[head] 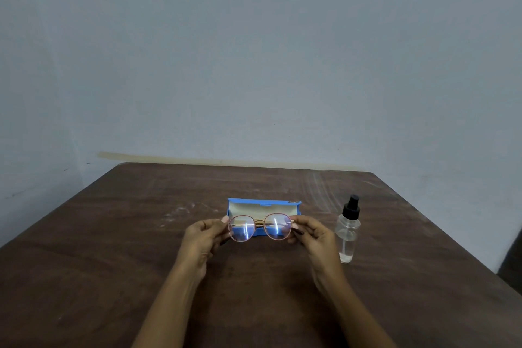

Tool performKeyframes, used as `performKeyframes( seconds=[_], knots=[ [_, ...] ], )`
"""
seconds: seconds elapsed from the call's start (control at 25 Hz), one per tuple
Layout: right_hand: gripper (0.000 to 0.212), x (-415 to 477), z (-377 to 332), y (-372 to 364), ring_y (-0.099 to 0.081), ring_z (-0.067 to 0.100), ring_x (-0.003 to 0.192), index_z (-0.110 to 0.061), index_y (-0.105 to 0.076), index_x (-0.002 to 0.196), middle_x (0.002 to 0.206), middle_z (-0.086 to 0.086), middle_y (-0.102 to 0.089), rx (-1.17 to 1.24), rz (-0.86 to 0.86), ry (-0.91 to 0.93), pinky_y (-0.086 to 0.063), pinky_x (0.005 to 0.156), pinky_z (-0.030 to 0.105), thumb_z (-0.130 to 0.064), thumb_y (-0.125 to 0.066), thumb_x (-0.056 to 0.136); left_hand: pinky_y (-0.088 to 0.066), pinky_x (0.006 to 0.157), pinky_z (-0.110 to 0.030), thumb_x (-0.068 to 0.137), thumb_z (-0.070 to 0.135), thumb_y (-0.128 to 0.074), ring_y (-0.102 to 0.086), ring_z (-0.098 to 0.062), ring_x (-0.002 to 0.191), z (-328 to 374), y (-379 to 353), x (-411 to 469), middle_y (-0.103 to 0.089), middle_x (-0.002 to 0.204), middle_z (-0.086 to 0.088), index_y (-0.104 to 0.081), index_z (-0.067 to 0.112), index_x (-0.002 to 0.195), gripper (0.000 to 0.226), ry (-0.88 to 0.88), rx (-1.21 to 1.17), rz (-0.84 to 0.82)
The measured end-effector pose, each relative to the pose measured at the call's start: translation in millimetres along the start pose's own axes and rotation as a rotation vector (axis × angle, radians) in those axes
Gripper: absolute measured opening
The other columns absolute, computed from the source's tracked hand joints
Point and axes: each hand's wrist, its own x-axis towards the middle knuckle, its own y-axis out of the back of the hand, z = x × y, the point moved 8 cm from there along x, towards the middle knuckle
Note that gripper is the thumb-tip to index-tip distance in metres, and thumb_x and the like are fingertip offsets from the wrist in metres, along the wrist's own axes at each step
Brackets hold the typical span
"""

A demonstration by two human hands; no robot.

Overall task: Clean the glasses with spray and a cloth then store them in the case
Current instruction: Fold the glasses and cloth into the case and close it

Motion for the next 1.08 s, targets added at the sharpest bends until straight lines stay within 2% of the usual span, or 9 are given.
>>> performKeyframes(
  seconds=[0.16, 0.24, 0.36, 0.44, 0.64, 0.72, 0.8, 0.92, 1.08],
  knots=[
    [0.038, 4, 9, 2, -0.06, 0.002, 0.049, -0.016, -0.068, 0.075, 0.074, -0.001, -0.07, -0.02, 0.039, -0.048, -0.049, 0.049, 0.013, 0.017, -0.05, 0.082, -0.036, 0.037, -0.006, 0.084, 0.002, -0.057, -0.061, 0.004, 0.045, 10, 0, 2, -0.068, 0.062, 0.0, -0.063, 0.006, 0.083, 0.008, -0.132, -0.009, -0.032],
    [0.033, 7, 8, 2, -0.062, -0.001, 0.053, -0.01, -0.07, 0.081, 0.075, -0.003, -0.069, -0.098, 0.025, -0.031, -0.049, 0.05, 0.011, 0.016, -0.049, 0.083, -0.036, 0.038, -0.005, 0.082, -0.002, -0.057, -0.06, 0.005, 0.045, 16, 0, 5, -0.07, 0.06, 0.004, -0.064, 0.005, 0.086, 0.011, -0.19, 0.023, -0.053],
    [0.03, 10, 4, 3, -0.062, -0.004, 0.054, -0.005, -0.069, 0.091, 0.077, -0.003, -0.069, -0.222, -0.005, 0.005, -0.049, 0.052, 0.009, 0.016, -0.05, 0.083, -0.044, 0.045, -0.006, 0.08, -0.008, -0.057, -0.063, 0.002, 0.05, 25, 1, 13, -0.07, 0.053, 0.007, -0.065, 0.001, 0.083, 0.013, -0.258, 0.098, -0.095],
    [0.031, 12, 2, 0, -0.059, -0.004, 0.053, -0.01, -0.07, 0.091, 0.077, -0.003, -0.069, -0.277, -0.048, 0.012, -0.049, 0.057, 0.009, 0.013, -0.051, 0.084, -0.047, 0.048, -0.005, 0.081, -0.009, -0.056, -0.064, 0.002, 0.051, 29, 3, 18, -0.07, 0.061, 0.004, -0.064, 0.005, 0.077, 0.016, -0.282, 0.168, -0.075],
    [0.026, 14, 12, -3, -0.063, 0.004, 0.055, -0.008, -0.068, 0.086, 0.064, -0.003, -0.073, -0.037, -0.07, -0.126, -0.053, 0.056, 0.013, 0.011, -0.05, 0.085, -0.047, 0.055, -0.005, 0.083, -0.002, -0.056, -0.062, -0.008, 0.067, 29, 4, 27, -0.065, 0.075, -0.002, -0.063, 0.013, 0.074, 0.019, -0.369, 0.384, 0.013],
    [0.021, 18, 12, -2, -0.064, 0.006, 0.054, -0.006, -0.065, 0.082, 0.062, 0.0, -0.072, -0.041, -0.043, -0.137, -0.052, 0.053, 0.014, 0.01, -0.051, 0.085, -0.049, 0.067, -0.018, 0.082, 0.002, -0.06, -0.06, -0.012, 0.075, 27, 6, 30, -0.065, 0.076, 0.002, -0.063, 0.018, 0.073, 0.019, -0.407, 0.49, 0.051],
    [0.021, 24, 9, 0, -0.062, 0.007, 0.055, -0.01, -0.066, 0.076, 0.064, -0.001, -0.07, -0.201, -0.034, -0.104, -0.049, 0.05, 0.011, 0.007, -0.056, 0.084, -0.044, 0.068, -0.023, 0.081, 0.004, -0.062, -0.058, -0.009, 0.076, 27, 6, 32, -0.064, 0.076, 0.006, -0.064, 0.019, 0.073, 0.017, -0.434, 0.547, 0.084],
    [0.014, 32, 2, 1, -0.057, 0.0, 0.06, -0.012, -0.072, 0.078, 0.067, -0.007, -0.066, -0.581, -0.015, -0.011, -0.043, 0.051, 0.004, 0.0, -0.065, 0.079, -0.039, 0.061, -0.016, 0.077, 0.003, -0.065, -0.053, -0.003, 0.071, 31, 3, 36, -0.06, 0.076, 0.007, -0.065, 0.019, 0.07, 0.018, -0.503, 0.588, 0.128],
    [0.011, 42, 1, 3, -0.058, 0.004, 0.071, -0.011, -0.074, 0.085, 0.077, -0.005, -0.068, -0.793, 0.045, 0.029, -0.04, 0.063, 0.005, -0.004, -0.068, 0.079, -0.04, 0.069, -0.024, 0.078, 0.007, -0.066, -0.053, -0.014, 0.081, 31, -2, 51, -0.058, 0.089, 0.0, -0.069, 0.016, 0.077, 0.01, -0.491, 0.695, 0.133]
  ],
)
